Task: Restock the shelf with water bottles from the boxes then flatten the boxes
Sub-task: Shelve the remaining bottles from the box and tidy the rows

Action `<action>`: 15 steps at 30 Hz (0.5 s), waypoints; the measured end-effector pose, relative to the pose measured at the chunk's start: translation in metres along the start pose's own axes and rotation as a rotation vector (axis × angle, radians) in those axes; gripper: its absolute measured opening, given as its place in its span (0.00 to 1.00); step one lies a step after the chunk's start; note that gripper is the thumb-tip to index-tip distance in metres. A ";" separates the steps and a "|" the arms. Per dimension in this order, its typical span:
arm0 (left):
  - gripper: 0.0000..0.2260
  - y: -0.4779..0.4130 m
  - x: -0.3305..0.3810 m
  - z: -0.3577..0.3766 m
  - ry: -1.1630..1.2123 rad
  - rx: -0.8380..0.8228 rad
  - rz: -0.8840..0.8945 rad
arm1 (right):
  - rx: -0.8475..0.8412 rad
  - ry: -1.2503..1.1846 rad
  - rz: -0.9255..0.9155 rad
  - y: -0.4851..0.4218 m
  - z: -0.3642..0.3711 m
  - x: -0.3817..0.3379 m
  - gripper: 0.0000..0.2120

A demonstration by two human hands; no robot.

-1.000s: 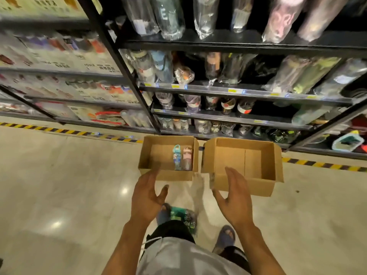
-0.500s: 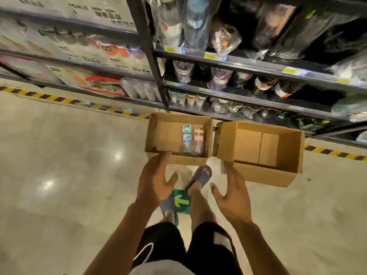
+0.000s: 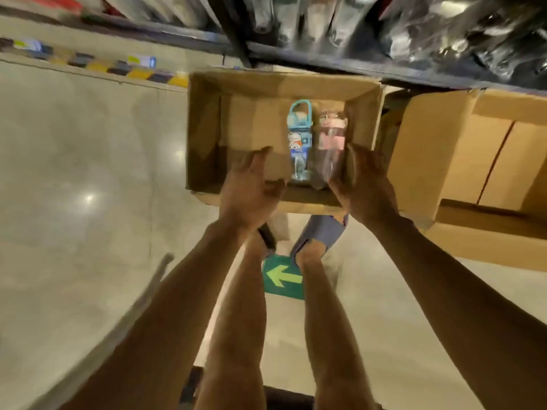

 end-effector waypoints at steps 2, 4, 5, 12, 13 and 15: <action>0.30 -0.063 -0.030 0.062 0.007 -0.064 -0.016 | -0.010 -0.029 0.049 -0.037 0.053 0.028 0.35; 0.31 -0.116 -0.058 0.122 0.070 -0.133 -0.067 | -0.014 -0.043 0.089 -0.070 0.104 0.052 0.37; 0.32 -0.137 -0.071 0.147 0.134 -0.151 -0.119 | -0.027 -0.035 0.110 -0.084 0.128 0.063 0.39; 0.36 -0.208 -0.114 0.283 0.777 -0.329 -0.403 | 0.199 -0.234 0.463 -0.137 0.225 0.110 0.48; 0.33 -0.208 -0.110 0.290 0.831 -0.336 -0.396 | 0.248 -0.249 0.523 -0.141 0.230 0.112 0.50; 0.32 -0.207 -0.104 0.305 0.906 -0.366 -0.392 | 0.290 -0.284 0.625 -0.149 0.238 0.121 0.52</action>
Point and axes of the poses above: each hand's wrist, its own y-axis away from the middle knuckle, its own z-axis out of the palm, x = y × z, the point moved 4 cm from there along -y, towards the middle knuckle, and after that the axes turned 4 degrees about x, right-handed, at the moved point
